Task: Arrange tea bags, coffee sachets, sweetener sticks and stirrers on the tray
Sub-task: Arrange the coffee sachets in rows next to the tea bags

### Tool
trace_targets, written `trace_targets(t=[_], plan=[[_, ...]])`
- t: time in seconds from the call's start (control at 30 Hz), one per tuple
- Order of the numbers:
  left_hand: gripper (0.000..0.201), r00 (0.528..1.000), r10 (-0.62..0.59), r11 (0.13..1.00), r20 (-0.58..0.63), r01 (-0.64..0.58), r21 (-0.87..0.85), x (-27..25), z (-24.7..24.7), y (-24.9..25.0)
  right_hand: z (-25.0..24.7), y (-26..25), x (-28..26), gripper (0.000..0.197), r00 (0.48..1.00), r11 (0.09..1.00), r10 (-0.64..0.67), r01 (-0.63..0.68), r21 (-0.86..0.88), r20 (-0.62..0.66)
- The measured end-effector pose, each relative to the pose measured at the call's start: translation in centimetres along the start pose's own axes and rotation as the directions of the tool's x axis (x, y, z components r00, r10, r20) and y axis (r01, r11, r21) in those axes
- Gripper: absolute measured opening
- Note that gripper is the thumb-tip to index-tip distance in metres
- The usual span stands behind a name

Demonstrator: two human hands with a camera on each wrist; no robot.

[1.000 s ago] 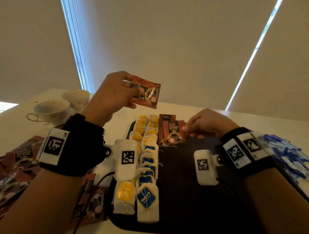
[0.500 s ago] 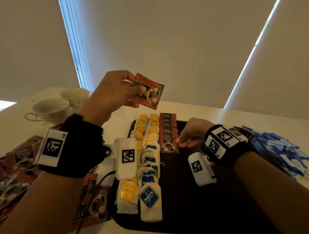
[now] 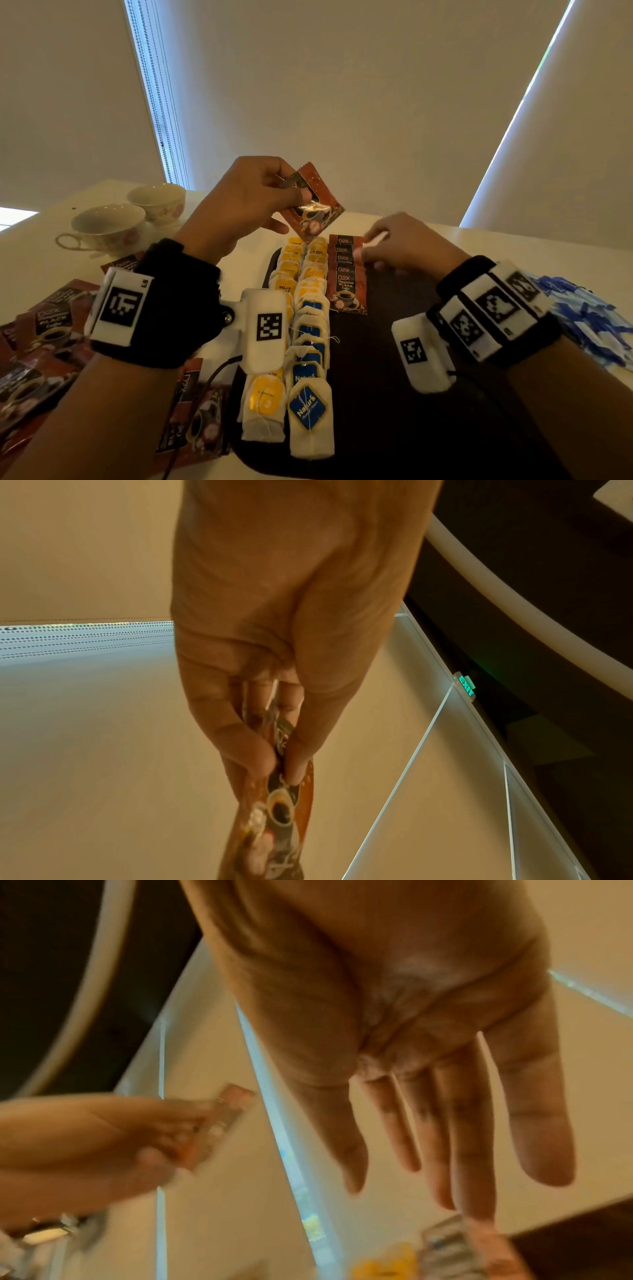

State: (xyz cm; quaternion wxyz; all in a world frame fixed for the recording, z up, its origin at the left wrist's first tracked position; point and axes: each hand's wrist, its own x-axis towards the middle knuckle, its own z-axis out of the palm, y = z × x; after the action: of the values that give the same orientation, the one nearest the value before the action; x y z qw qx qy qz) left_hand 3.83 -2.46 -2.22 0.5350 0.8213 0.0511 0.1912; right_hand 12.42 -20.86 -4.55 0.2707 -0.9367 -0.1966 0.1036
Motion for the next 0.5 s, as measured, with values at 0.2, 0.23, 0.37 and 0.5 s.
trace_targets(t=[0.2, 0.23, 0.37, 0.5], plan=[[0.005, 0.996, 0.024, 0.998, 0.087, -0.029, 0.053, -0.4, 0.5, 0.1, -0.4, -3.0, -3.3, 0.015, 0.927, 0.911, -0.300, 0.348, 0.219, -0.226], [0.006, 0.994, 0.029, 0.998, 0.104, -0.036, 0.059, -0.4, 0.6, 0.2, -0.2, -3.2, -3.5, 0.011, 0.916, 0.901, -0.326, 0.376, 0.215, -0.234], [0.017, 0.982, 0.038, 0.997, 0.184, -0.048, 0.052, -0.8, 0.6, 0.8, 0.4, -2.6, -3.6, 0.004, 0.896, 0.877, -0.328, 0.407, 0.257, -0.299], [0.025, 0.993, 0.031, 0.999, 0.111, -0.028, -0.033, -0.9, -0.6, 0.9, 0.1, -0.4, -3.4, 0.005, 0.976, 0.895, -0.143, 0.199, 0.399, -0.165]])
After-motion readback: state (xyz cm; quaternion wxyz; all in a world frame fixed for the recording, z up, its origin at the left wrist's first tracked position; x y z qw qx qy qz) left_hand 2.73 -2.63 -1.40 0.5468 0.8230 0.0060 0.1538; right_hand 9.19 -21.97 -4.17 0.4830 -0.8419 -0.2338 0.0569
